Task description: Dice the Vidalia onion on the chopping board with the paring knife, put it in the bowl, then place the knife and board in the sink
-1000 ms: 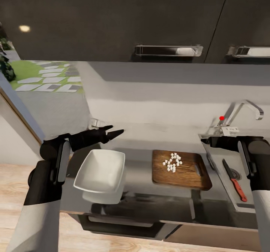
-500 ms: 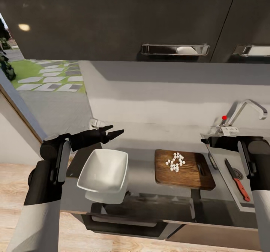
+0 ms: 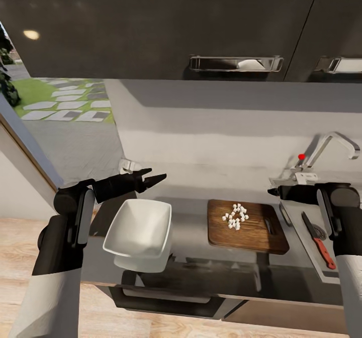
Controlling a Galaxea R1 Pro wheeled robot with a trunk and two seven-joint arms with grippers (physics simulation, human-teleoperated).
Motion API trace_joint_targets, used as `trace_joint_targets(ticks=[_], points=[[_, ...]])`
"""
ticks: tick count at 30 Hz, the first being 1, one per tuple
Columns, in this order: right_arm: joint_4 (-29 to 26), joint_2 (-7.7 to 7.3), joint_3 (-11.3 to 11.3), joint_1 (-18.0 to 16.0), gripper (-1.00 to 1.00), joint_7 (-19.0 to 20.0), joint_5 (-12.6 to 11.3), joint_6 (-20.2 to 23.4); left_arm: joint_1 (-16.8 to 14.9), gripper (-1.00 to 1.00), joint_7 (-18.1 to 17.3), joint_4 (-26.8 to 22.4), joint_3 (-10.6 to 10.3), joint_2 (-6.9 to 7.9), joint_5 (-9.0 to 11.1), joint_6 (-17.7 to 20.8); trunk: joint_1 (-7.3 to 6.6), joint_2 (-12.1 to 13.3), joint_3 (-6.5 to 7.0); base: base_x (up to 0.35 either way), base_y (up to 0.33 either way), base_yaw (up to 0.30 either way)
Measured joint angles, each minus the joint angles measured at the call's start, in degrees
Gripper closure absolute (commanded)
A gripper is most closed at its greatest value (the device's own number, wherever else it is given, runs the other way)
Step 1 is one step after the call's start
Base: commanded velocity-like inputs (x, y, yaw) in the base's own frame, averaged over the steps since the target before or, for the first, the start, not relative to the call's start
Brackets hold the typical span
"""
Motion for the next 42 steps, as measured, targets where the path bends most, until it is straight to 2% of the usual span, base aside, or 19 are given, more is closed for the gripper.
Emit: trace_joint_targets(ticks=[4,8,9,12,17,30,42], points=[[0.15,1.54,-0.01,0.00,-1.00,-2.80,0.23,0.78,0.00,-1.00,0.00,0.00,-0.01,-0.04,-0.02,0.00,0.00,0.00,0.00,0.000,0.000,0.000],[0.52,1.98,-0.02,-0.02,-1.00,-3.72,0.25,0.78,0.00,-1.00,0.00,0.01,-0.02,-0.05,-0.01,0.00,0.00,0.00,0.00,0.000,0.000,0.000],[2.88,2.15,0.03,-0.02,-1.00,-3.95,0.33,0.78,0.00,-1.00,0.00,0.00,-0.06,-0.06,-0.02,0.00,0.00,0.01,-0.01,0.000,0.000,0.000],[5.78,2.22,0.18,-0.13,-1.00,-4.03,0.30,0.78,0.00,-1.00,0.00,-0.01,-0.08,-0.08,-0.04,0.00,0.00,0.00,0.00,0.000,0.000,0.000],[7.11,2.25,0.25,-0.20,-1.00,-4.21,0.27,0.78,0.00,-1.00,0.00,0.00,-0.09,-0.07,-0.04,-0.02,0.00,0.00,0.00,0.000,0.000,0.000],[7.19,2.26,0.25,-0.21,-1.00,-4.24,0.03,0.78,0.00,-1.00,0.00,-0.03,-0.09,-0.09,-0.04,-0.08,0.00,0.00,0.00,-0.007,0.000,0.000],[7.19,2.26,0.25,-0.21,-1.00,-4.25,0.02,0.79,0.00,-1.00,0.00,-0.01,-0.10,-0.08,-0.04,-0.09,0.00,0.00,0.00,-0.129,0.000,0.000]])
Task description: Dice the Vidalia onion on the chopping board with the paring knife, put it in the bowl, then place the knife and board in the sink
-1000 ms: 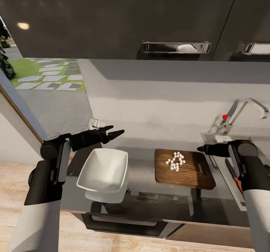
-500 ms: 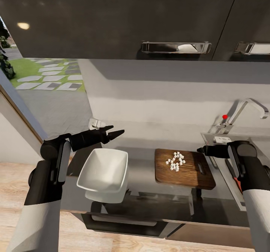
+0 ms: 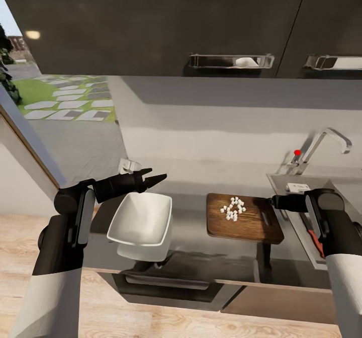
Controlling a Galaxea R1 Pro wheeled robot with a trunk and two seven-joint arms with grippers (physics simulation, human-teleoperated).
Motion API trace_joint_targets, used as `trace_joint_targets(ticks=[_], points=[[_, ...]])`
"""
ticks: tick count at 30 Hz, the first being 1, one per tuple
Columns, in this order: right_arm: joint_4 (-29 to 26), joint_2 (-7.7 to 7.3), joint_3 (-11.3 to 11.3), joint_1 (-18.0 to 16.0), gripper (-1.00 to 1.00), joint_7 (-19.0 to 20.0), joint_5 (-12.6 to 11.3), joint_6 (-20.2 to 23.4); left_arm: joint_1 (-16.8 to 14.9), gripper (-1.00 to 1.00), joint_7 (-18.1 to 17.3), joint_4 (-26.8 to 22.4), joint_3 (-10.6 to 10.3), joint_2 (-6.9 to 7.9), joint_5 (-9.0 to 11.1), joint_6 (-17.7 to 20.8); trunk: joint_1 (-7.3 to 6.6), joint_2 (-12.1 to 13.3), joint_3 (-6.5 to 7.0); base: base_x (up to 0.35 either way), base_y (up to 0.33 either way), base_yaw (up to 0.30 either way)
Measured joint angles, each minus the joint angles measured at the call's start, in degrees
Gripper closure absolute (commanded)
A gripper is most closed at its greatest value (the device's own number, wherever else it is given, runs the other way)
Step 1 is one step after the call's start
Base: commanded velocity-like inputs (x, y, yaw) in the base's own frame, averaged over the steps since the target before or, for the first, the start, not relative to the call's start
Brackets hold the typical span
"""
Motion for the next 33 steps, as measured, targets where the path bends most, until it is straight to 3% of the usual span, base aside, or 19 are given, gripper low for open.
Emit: trace_joint_targets(ticks=[8,11,15,20,33], points=[[0.02,0.03,0.02,0.00,-1.00,0.00,0.06,0.00,0.00,-1.00,0.00,0.02,0.00,-0.01,0.00,0.00,0.00,0.00,0.00,-0.004,0.000,0.000],[0.07,0.71,0.07,0.00,-1.00,-0.23,0.09,0.00,0.00,-1.00,0.00,0.03,0.00,-0.01,0.00,0.00,0.00,0.00,0.00,0.000,0.000,0.000],[0.41,1.65,0.08,0.00,-1.00,-5.37,0.19,-0.02,0.00,-1.00,0.00,0.01,0.00,0.01,0.00,0.00,0.00,0.00,0.00,0.000,0.000,0.000],[0.52,1.87,0.09,0.00,-1.00,-7.56,0.05,-0.02,0.00,-1.00,0.00,0.00,0.00,-0.01,0.00,0.00,0.00,0.00,0.00,0.000,0.000,0.000],[0.53,1.93,0.09,0.00,-1.00,-7.99,-0.02,-0.02,0.00,-1.00,0.00,-0.01,0.00,0.01,0.00,0.00,0.00,0.00,0.00,0.000,0.000,0.000]])
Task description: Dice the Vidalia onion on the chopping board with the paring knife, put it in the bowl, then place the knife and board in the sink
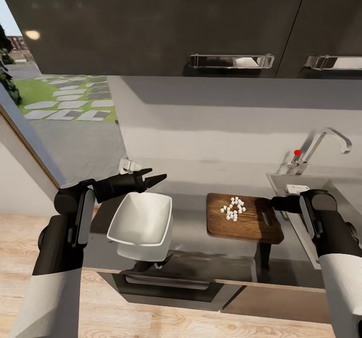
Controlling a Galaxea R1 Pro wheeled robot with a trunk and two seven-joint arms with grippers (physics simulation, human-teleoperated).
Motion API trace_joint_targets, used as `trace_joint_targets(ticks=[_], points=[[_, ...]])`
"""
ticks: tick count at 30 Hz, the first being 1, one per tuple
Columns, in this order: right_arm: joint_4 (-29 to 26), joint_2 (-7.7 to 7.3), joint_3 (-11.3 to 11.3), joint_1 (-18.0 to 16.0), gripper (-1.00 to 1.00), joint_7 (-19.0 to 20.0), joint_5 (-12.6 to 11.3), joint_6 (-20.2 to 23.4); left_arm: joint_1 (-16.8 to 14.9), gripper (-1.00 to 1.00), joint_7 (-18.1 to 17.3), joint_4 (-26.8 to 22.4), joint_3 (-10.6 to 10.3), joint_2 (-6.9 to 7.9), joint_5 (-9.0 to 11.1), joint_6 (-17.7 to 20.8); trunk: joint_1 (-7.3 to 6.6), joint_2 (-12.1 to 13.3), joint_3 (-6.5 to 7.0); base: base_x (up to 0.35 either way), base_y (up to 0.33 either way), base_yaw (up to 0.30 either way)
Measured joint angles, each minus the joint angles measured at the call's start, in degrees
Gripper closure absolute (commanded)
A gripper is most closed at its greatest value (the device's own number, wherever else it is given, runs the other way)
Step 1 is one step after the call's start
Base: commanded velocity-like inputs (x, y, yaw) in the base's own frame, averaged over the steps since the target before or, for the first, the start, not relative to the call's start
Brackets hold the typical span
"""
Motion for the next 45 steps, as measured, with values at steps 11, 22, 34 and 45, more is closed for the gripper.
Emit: trace_joint_targets(ticks=[11,22,34,45], points=[[-0.09,0.01,0.05,0.00,-1.00,0.00,-0.03,0.00,0.00,-1.00,0.00,0.03,0.00,-0.01,0.00,0.00,0.00,0.00,0.00,0.000,0.000,0.000],[-0.09,0.01,0.15,0.00,-1.00,0.00,0.02,0.00,0.00,-1.00,0.00,0.03,0.00,0.00,0.00,0.00,0.00,0.00,0.00,0.000,0.000,0.000],[-0.09,0.01,0.14,0.00,-1.00,-0.01,0.02,0.00,0.00,-1.00,-0.01,0.03,0.00,-0.02,0.01,0.00,0.01,0.00,0.00,-0.069,0.000,0.000],[-0.09,0.01,0.09,0.00,-1.00,0.00,0.02,0.00,0.00,-1.00,0.00,0.03,0.00,-0.02,-0.01,0.01,0.00,0.00,-0.21,-0.002,0.000,0.000]])
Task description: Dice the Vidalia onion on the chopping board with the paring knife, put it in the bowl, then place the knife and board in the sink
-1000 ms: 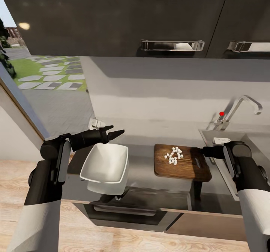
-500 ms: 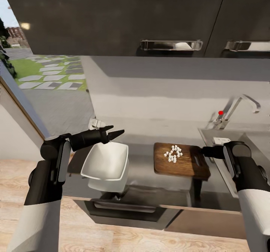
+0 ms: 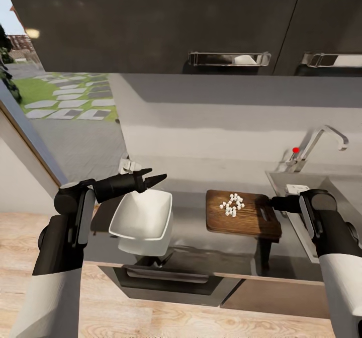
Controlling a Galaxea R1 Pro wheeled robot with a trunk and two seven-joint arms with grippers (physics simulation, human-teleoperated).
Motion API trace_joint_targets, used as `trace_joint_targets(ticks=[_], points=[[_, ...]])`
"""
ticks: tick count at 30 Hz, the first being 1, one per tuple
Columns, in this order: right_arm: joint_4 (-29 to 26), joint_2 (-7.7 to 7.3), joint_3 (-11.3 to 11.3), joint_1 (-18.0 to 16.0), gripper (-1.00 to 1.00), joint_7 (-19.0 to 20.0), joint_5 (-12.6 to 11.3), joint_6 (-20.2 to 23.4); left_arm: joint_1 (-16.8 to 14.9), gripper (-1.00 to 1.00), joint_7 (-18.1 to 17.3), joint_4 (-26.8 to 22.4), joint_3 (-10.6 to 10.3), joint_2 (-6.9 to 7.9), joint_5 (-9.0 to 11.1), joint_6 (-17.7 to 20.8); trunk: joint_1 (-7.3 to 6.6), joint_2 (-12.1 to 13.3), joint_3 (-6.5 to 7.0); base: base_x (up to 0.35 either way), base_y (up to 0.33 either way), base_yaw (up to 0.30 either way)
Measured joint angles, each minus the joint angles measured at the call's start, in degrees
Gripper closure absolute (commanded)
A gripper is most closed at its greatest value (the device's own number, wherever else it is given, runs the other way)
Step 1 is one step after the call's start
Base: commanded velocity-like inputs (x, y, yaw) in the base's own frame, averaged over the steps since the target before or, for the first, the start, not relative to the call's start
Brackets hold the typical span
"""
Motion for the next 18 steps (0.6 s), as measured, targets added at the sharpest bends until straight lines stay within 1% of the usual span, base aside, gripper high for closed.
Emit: trace_joint_targets(ticks=[5,10,15,18], points=[[0.00,0.00,-0.01,0.00,-1.00,0.00,0.00,0.00,0.00,-1.00,0.00,0.00,0.00,0.00,0.00,-0.01,0.00,0.00,-0.36,0.000,0.000,0.000],[0.00,0.00,-0.01,0.00,-1.00,0.00,0.00,0.00,0.00,-1.00,0.00,0.00,0.00,0.00,0.00,-0.01,0.00,0.00,-0.43,0.000,0.000,-0.001],[0.00,0.00,-0.01,0.00,-1.00,0.00,-0.02,0.00,0.00,-1.00,0.00,0.00,0.00,-0.01,0.00,-0.01,0.00,0.00,-0.44,0.000,0.000,-0.112],[0.00,0.00,-0.01,0.00,-1.00,0.00,0.00,0.00,0.00,-1.00,0.00,0.00,0.00,0.00,0.00,-0.01,0.00,0.00,-0.44,0.000,0.000,-0.042]])
